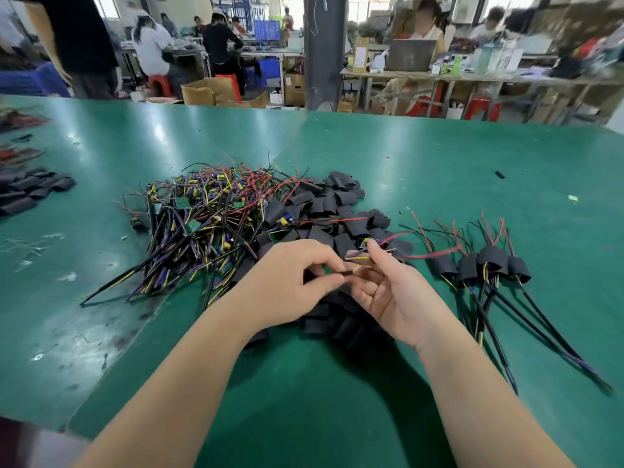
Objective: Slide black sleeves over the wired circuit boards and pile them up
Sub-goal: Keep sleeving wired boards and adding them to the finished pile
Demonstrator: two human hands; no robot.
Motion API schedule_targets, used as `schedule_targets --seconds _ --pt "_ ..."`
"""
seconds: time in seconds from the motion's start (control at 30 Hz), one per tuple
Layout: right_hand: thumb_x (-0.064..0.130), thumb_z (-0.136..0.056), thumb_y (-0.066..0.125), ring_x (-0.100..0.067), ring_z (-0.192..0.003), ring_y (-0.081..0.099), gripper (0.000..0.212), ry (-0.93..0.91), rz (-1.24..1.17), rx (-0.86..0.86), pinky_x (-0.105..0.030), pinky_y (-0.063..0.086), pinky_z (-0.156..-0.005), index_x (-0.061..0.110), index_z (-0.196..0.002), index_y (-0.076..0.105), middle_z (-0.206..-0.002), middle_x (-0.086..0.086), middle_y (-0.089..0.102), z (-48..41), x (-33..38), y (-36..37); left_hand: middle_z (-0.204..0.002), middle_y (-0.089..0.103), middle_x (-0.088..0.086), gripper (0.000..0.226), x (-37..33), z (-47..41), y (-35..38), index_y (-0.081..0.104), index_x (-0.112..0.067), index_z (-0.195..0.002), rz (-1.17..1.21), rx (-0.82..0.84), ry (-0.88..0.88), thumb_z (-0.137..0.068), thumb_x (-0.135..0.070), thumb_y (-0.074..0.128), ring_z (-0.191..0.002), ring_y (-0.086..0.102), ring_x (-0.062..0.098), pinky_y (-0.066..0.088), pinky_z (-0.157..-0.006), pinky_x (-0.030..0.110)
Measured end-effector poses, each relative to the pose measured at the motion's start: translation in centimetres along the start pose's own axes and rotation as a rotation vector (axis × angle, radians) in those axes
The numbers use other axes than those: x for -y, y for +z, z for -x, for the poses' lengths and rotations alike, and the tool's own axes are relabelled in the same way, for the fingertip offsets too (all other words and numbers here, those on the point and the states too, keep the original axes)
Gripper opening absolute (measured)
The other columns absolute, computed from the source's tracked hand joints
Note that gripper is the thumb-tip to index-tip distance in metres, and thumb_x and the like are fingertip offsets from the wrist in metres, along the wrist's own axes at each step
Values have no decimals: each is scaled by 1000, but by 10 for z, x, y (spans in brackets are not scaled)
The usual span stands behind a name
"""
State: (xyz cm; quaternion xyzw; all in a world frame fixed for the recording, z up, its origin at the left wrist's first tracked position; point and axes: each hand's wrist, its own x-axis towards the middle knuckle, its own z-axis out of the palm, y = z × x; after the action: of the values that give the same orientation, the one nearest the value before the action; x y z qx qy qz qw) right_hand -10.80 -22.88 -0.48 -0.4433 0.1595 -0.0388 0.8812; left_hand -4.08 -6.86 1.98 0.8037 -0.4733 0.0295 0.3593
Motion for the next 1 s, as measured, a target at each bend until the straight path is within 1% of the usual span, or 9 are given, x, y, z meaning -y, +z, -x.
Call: schedule_targets --seconds 0.1,0.17,0.27,0.37,0.5,0.6,0.8,0.9,1.0 --pt "6 -86 55 -18 -67 71 21 -7 -62 40 -21 54 -54 0 -105 59 -86 -15 74 0 0 -1 -113 55 -10 19 5 2 5 76 -24 -77 18 24 -92 -90 -30 63 -83 51 -16 32 -77 5" --pt "2 -69 61 -17 -66 71 42 3 -55 72 -20 52 -51 -2 -111 55 -90 -17 73 2 2 -1 -114 50 -7 17 7 1 6 73 -23 -78 -50 -92 -132 -89 -30 62 -97 50 -8 34 -87 15" --pt "7 -51 67 -17 -64 70 59 15 -36 113 -20 53 -51 1 -109 56 -96 -19 72 5 4 1 -122 51 -8 31 9 -1 7 57 -24 -115 -174 -124 -167 -85 -27 66 -118 45 12 32 -105 35" --pt "7 -55 66 -16 -65 71 49 39 -10 168 -19 53 -52 0 -104 61 -96 -19 73 8 4 2 -130 52 -15 44 9 -6 8 49 -33 -131 -416 -65 -194 -89 -26 60 -129 39 10 15 -108 34" --pt "10 -73 62 -20 -71 72 36 40 43 237 -21 54 -54 -2 -107 64 -99 -20 72 12 7 -1 -91 72 2 24 10 -13 -11 69 -14 -108 -309 -90 -136 -92 -6 53 -82 64 20 43 -79 19" --pt "21 -72 66 -18 -72 70 39 3 123 171 -20 52 -56 8 -109 68 -101 -12 73 11 8 -5 -84 72 7 28 25 -14 -41 65 -6 -119 -286 -388 -280 -94 -5 52 -60 57 16 38 -60 10" --pt "23 -64 72 -5 -45 47 30 -99 123 -6 -14 42 -45 9 -90 72 -70 -1 64 8 7 -2 -143 37 17 61 49 -9 -59 35 -9 -145 -638 -397 -626 -92 -29 59 -130 34 37 27 -105 50" --pt "29 -71 69 -9 -54 61 32 -88 42 1 -16 51 -51 5 -92 68 -70 -4 65 8 7 1 -128 56 8 44 28 -10 -38 58 -15 -127 -552 -388 -383 -94 -42 50 -119 49 27 35 -100 40" --pt "31 -83 62 -12 -61 68 30 -73 -1 28 -16 53 -52 4 -93 68 -75 -8 70 7 8 2 -98 69 -13 40 0 -11 -14 64 -23 -119 -75 -117 -257 -88 -48 59 -87 59 -7 41 -82 8"
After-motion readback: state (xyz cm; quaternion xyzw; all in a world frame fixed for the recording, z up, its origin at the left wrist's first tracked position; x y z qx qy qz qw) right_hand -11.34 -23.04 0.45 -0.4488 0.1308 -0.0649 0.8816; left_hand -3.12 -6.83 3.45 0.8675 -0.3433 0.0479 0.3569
